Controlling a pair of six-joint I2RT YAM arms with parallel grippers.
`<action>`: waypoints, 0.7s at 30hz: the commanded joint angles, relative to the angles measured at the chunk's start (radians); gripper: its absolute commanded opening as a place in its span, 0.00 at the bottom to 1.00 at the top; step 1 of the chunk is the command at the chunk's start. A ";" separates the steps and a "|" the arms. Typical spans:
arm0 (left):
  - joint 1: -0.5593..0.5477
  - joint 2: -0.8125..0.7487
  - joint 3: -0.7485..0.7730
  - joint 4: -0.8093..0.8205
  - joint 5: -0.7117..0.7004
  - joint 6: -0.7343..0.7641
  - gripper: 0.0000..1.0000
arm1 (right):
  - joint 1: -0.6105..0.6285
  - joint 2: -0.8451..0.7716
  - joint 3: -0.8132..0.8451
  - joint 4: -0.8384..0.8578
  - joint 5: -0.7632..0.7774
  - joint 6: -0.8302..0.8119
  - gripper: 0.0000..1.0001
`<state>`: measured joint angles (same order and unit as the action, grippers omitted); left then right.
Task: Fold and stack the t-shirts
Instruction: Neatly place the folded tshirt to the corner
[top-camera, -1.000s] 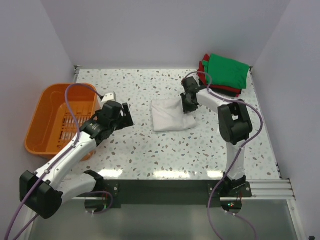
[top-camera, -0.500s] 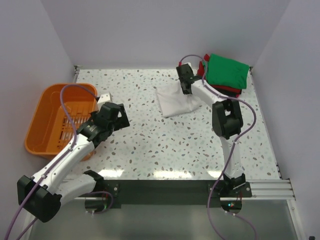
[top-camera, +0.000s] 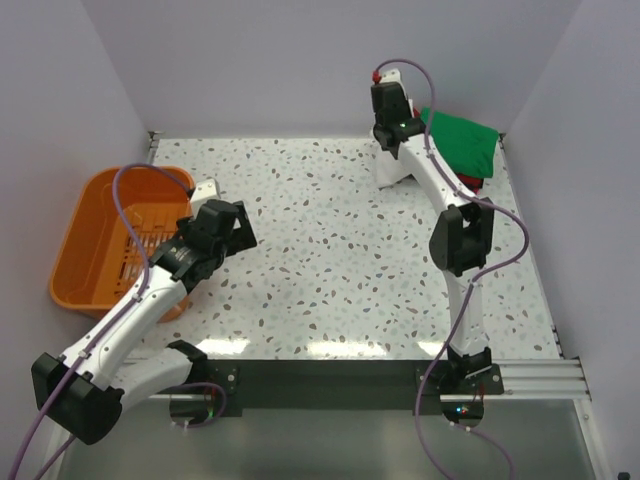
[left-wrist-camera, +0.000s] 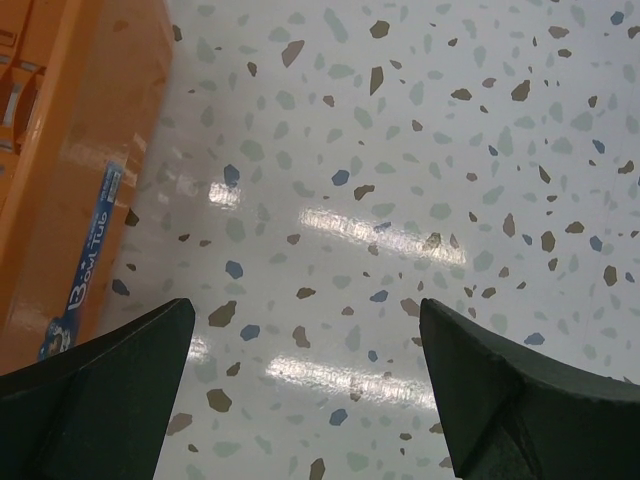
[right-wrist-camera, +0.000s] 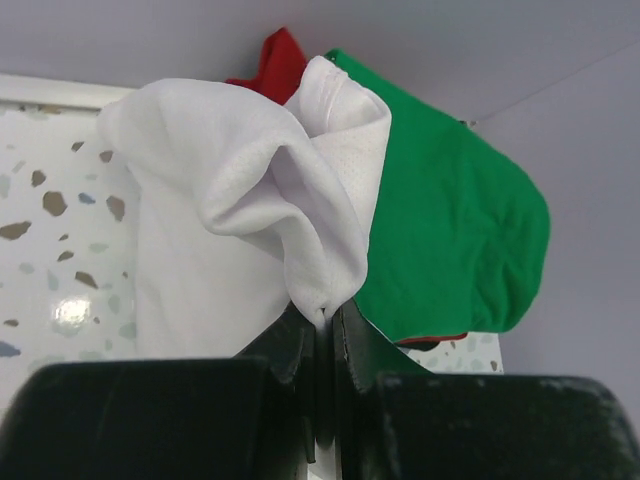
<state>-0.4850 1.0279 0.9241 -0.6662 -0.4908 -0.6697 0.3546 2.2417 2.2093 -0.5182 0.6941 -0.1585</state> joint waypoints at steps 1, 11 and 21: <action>0.005 -0.003 0.041 -0.007 -0.026 -0.010 1.00 | -0.046 -0.013 0.085 0.012 0.051 -0.058 0.00; 0.005 0.006 0.030 0.000 -0.038 -0.019 1.00 | -0.104 -0.010 0.247 0.033 0.048 -0.041 0.00; 0.006 0.000 0.018 0.007 -0.031 -0.027 1.00 | -0.201 0.009 0.260 0.103 0.053 0.077 0.00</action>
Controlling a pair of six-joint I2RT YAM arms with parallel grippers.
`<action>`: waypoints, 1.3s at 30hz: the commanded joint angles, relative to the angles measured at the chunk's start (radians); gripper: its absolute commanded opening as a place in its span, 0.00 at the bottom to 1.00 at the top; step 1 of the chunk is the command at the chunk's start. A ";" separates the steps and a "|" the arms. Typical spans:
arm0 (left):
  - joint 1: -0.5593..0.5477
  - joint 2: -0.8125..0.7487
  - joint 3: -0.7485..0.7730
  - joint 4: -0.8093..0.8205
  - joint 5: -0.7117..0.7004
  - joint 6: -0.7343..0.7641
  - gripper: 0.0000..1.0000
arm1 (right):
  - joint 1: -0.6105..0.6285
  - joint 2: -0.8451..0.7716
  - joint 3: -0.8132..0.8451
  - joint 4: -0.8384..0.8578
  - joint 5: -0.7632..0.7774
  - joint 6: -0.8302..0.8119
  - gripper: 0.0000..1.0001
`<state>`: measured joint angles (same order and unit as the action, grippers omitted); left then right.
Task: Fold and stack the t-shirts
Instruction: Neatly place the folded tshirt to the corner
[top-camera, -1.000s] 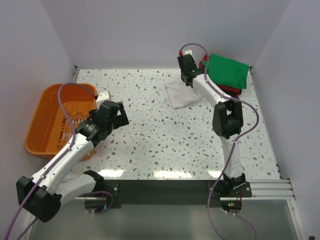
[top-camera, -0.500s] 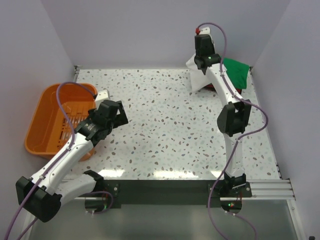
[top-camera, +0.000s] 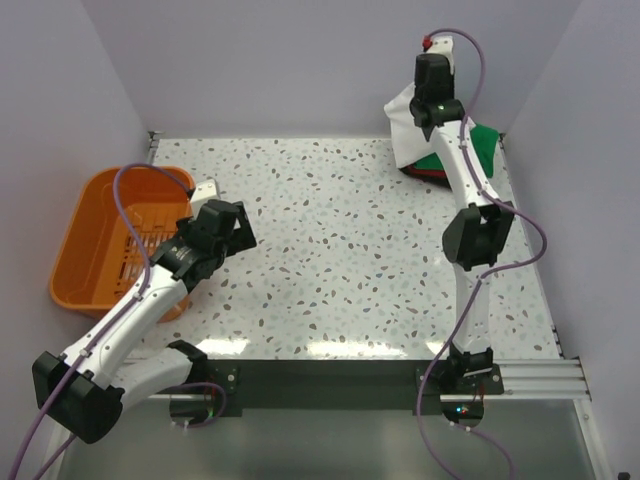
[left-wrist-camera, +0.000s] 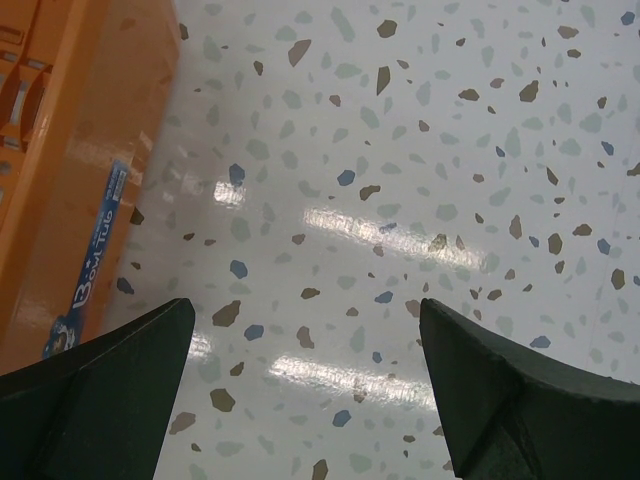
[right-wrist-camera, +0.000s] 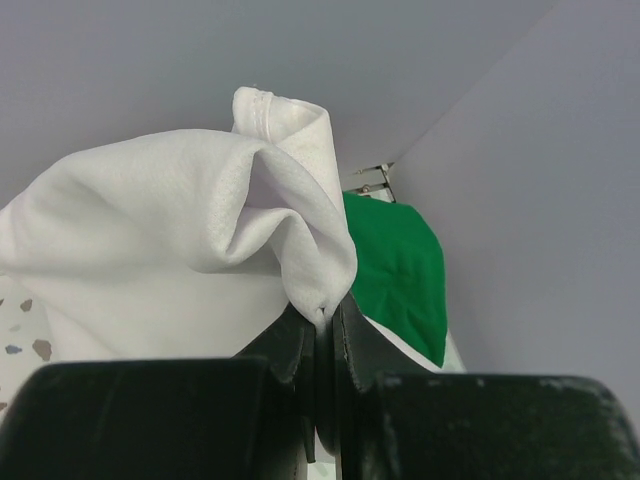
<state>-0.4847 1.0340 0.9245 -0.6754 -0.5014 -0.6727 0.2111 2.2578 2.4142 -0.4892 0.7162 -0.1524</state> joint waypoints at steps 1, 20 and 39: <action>0.006 -0.002 0.017 0.016 -0.020 -0.025 1.00 | -0.091 0.002 0.068 0.066 0.013 0.091 0.00; 0.006 0.043 0.048 0.027 0.003 -0.018 1.00 | -0.296 0.033 -0.086 -0.092 -0.247 0.430 0.99; 0.006 -0.040 0.031 0.083 0.092 -0.001 1.00 | -0.236 -0.816 -0.873 0.000 -0.379 0.407 0.99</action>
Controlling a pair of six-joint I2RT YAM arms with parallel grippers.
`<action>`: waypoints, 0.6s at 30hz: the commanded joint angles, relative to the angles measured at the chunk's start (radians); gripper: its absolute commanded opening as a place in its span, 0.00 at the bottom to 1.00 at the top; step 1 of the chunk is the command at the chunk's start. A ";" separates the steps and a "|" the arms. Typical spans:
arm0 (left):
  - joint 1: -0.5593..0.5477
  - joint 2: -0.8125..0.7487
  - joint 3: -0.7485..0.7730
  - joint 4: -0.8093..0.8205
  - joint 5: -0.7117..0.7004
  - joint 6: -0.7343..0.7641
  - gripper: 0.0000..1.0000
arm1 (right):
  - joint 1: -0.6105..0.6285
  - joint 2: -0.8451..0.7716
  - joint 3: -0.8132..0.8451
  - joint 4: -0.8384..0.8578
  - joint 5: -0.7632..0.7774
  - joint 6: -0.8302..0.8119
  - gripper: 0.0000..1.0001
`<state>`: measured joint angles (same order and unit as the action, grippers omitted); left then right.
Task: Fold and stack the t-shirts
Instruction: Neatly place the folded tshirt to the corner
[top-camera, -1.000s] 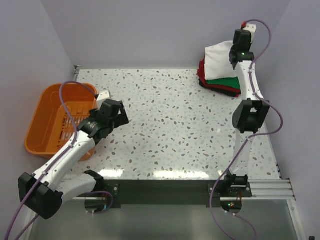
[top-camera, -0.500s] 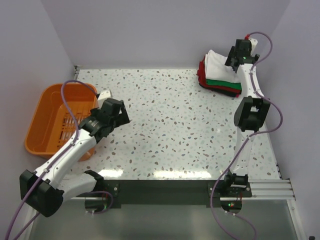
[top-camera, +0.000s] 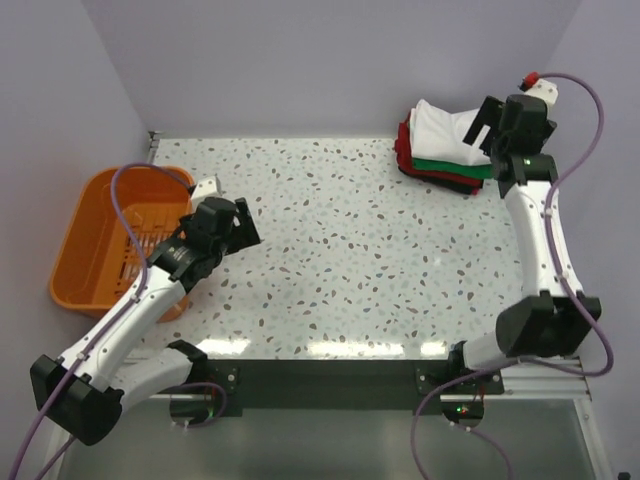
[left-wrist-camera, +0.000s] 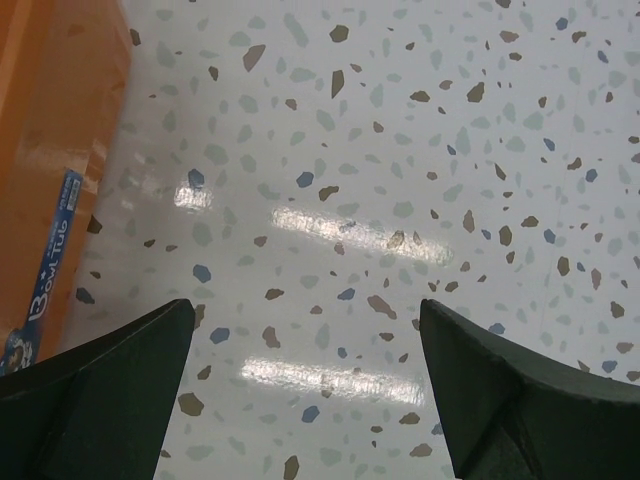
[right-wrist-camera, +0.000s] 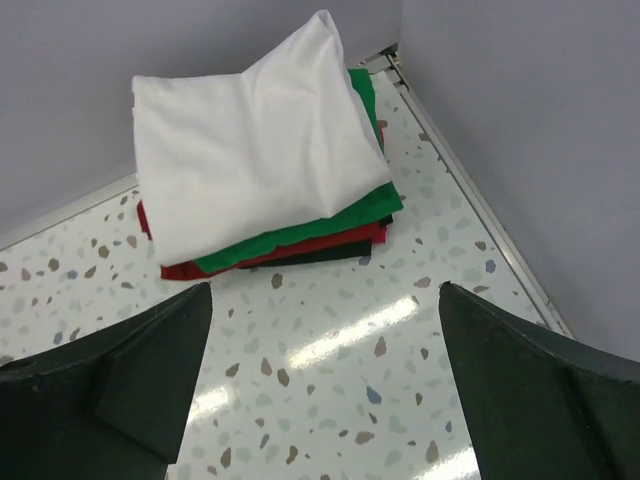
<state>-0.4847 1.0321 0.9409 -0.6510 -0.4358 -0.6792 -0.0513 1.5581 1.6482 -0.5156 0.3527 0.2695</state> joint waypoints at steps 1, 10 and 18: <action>0.006 -0.044 0.012 0.059 0.031 0.004 1.00 | 0.030 -0.156 -0.138 -0.007 -0.009 -0.015 0.99; 0.006 -0.098 -0.050 0.108 0.088 -0.005 1.00 | 0.038 -0.547 -0.517 -0.127 -0.170 0.063 0.99; 0.006 -0.130 -0.131 0.136 0.134 -0.014 1.00 | 0.038 -0.777 -0.829 -0.195 -0.224 0.134 0.99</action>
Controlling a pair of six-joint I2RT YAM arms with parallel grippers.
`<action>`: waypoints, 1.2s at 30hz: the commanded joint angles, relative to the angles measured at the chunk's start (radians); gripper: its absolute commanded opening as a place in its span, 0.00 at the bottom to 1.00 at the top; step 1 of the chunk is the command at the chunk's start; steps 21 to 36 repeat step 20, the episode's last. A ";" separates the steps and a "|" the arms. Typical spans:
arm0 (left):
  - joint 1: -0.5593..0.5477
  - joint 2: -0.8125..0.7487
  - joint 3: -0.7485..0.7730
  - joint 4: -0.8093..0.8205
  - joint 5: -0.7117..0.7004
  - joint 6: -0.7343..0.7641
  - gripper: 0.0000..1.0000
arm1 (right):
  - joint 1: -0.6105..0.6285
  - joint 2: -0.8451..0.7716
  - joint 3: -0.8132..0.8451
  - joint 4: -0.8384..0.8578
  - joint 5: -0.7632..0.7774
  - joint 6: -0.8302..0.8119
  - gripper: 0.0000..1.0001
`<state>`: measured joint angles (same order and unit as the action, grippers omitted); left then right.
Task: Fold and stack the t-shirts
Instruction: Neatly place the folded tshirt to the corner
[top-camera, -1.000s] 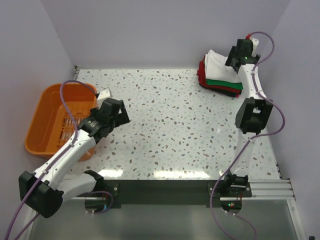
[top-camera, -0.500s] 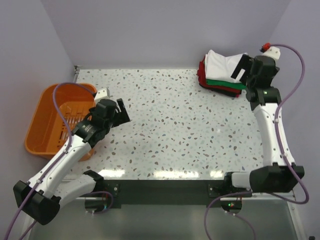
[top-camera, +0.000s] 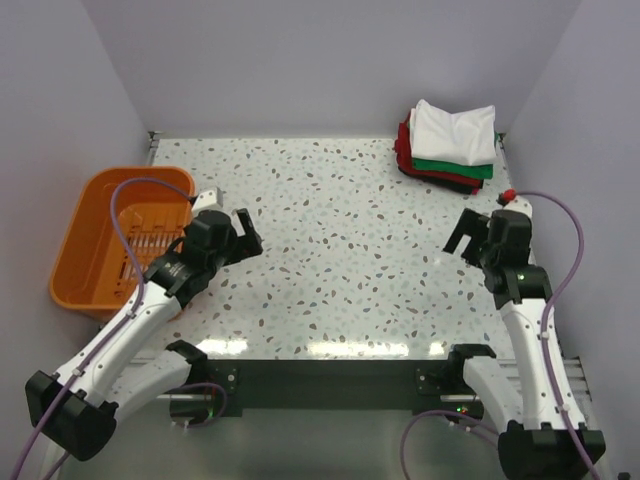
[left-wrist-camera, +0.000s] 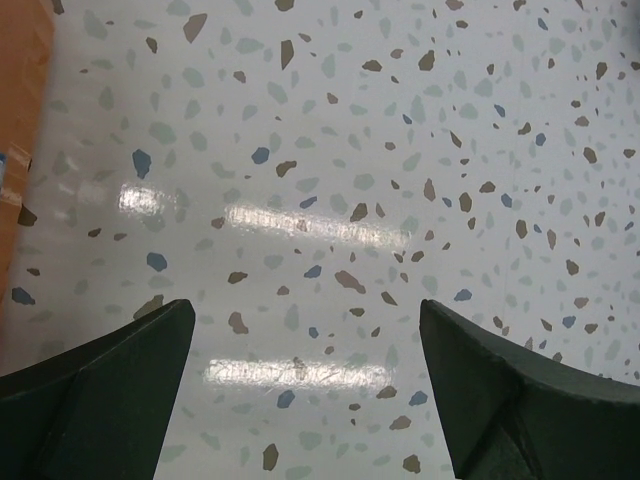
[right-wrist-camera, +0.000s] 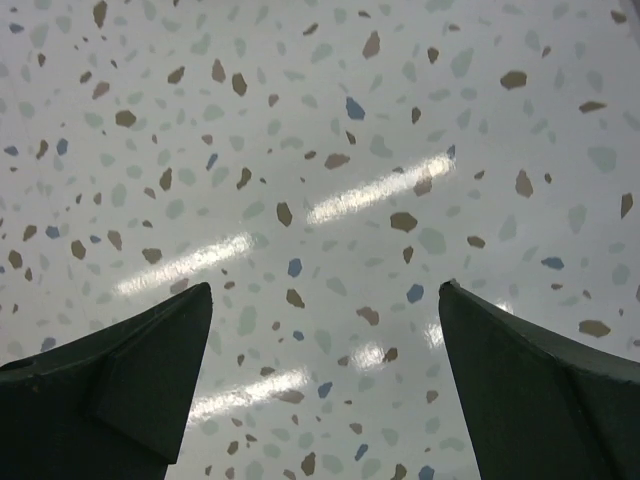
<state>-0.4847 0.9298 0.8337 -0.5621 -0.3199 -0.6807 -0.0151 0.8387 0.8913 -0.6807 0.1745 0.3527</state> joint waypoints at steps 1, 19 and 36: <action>0.006 -0.031 -0.027 0.045 0.016 -0.014 1.00 | 0.001 -0.076 -0.090 -0.026 -0.050 0.057 0.99; 0.006 -0.082 -0.073 0.004 -0.007 -0.049 1.00 | 0.001 -0.237 -0.196 0.029 -0.023 0.069 0.99; 0.006 -0.082 -0.074 0.002 -0.008 -0.051 1.00 | 0.001 -0.234 -0.195 0.030 -0.023 0.071 0.99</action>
